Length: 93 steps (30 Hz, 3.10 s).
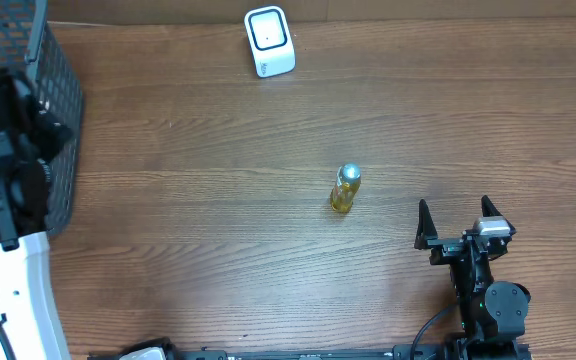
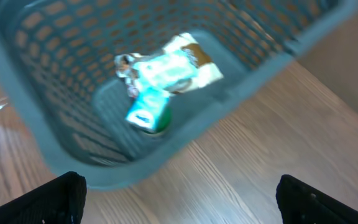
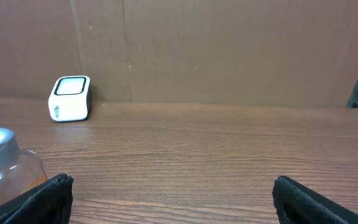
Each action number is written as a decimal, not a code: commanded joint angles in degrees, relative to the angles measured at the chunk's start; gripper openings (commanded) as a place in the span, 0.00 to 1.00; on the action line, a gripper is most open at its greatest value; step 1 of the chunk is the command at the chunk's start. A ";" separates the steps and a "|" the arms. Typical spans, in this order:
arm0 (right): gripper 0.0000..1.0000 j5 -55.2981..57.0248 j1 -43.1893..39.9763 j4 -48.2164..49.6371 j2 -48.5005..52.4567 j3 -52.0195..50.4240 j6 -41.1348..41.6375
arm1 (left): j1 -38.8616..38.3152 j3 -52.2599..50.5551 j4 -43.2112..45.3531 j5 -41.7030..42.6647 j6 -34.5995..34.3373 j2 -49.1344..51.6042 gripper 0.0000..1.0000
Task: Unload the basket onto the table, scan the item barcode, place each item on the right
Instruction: 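Return the left gripper to the basket and grasp the green-lidded jar, then carry the green-lidded jar out and lower it left of the bottle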
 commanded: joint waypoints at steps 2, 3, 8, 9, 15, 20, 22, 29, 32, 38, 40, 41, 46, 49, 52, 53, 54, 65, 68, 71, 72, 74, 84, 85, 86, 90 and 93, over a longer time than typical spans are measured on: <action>1.00 -0.33 0.00 0.31 -0.09 -0.61 -0.07 | 6.05 1.11 1.75 -1.18 -1.84 -0.15 1.00; 1.00 -0.33 0.00 0.31 -0.09 -0.61 -0.07 | 7.52 1.11 2.32 -1.16 -1.81 0.17 1.00; 1.00 -0.33 0.00 0.33 -0.09 -0.61 -0.07 | 13.35 1.11 5.44 -1.16 -1.75 2.71 1.00; 1.00 -0.33 -0.02 0.31 -0.09 -0.61 -0.07 | 14.16 1.11 6.05 -1.03 -1.66 3.37 0.99; 1.00 -0.33 0.00 0.33 -0.09 -0.61 -0.07 | 17.57 1.11 13.81 10.58 18.51 9.07 0.99; 1.00 -0.33 0.00 0.31 -0.09 -0.61 -0.07 | 20.13 1.11 14.71 14.14 21.11 14.25 1.00; 1.00 -0.33 0.00 0.31 -0.09 -0.61 -0.07 | 21.33 1.11 14.75 17.05 22.77 16.48 0.99; 1.00 -0.33 0.00 0.31 -0.09 -0.61 -0.07 | 25.97 1.11 14.88 25.55 25.99 23.80 1.00; 1.00 -0.33 0.00 0.31 -0.09 -0.61 -0.07 | 26.71 1.11 14.78 28.04 27.50 26.49 1.00; 1.00 -0.33 0.00 0.31 -0.09 -0.61 -0.07 | 26.62 1.11 12.92 28.26 28.83 31.52 1.00; 1.00 -0.33 0.00 0.31 -0.09 -0.61 -0.07 | 26.64 1.09 12.07 28.57 28.96 33.38 0.99; 1.00 -0.33 0.00 0.31 -0.09 -0.61 -0.07 | 26.64 1.09 11.67 28.81 28.98 34.38 1.00; 1.00 -0.33 0.00 0.31 -0.09 -0.61 -0.07 | 26.64 1.09 9.81 28.83 28.98 38.45 0.99; 1.00 -0.33 0.00 0.31 -0.09 -0.61 -0.07 | 26.58 1.09 9.31 28.87 28.96 40.74 0.98; 1.00 -0.33 0.00 0.31 -0.09 -0.61 -0.07 | 26.47 1.09 8.98 29.05 28.96 42.73 0.97; 1.00 -0.33 0.00 0.31 -0.09 -0.61 -0.07 | 26.47 1.09 8.96 29.29 28.96 43.19 0.97; 1.00 -0.33 0.00 0.31 -0.09 -0.61 -0.07 | 26.43 1.09 8.98 29.29 28.96 43.65 0.96; 1.00 -0.33 0.00 0.31 -0.09 -0.61 -0.09 | 26.34 1.11 9.60 29.24 28.96 44.26 0.75; 1.00 -0.33 0.00 0.31 -0.09 -0.61 -0.07 | 26.36 1.22 9.57 29.24 28.98 44.26 0.65; 1.00 -0.33 0.00 0.31 -0.09 -0.61 -0.07 | 26.36 2.71 8.90 29.24 28.98 44.22 0.54; 1.00 -0.33 0.00 0.33 -0.09 -0.61 -0.07 | 26.36 3.50 8.24 29.24 28.98 44.17 0.52; 1.00 -0.33 0.00 0.31 -0.09 -0.61 -0.07 | 26.36 5.95 6.69 29.27 28.94 44.11 0.47; 1.00 -0.33 0.00 0.31 -0.09 -0.61 -0.07 | 26.36 24.09 -3.89 32.54 28.22 43.10 0.35; 1.00 -0.33 0.00 0.31 -0.09 -0.61 -0.07 | 26.36 26.01 -4.70 33.42 28.04 42.73 0.35; 1.00 -0.33 0.00 0.31 -0.09 -0.61 -0.07 | 26.36 27.65 -5.40 33.83 27.78 42.34 0.35; 1.00 -0.33 0.00 0.31 -0.09 -0.61 -0.07 | 26.32 33.75 -7.30 33.79 26.32 39.45 0.36; 1.00 -0.33 0.00 0.31 -0.09 -0.61 -0.07 | 26.27 35.89 -7.23 34.05 24.30 35.63 0.37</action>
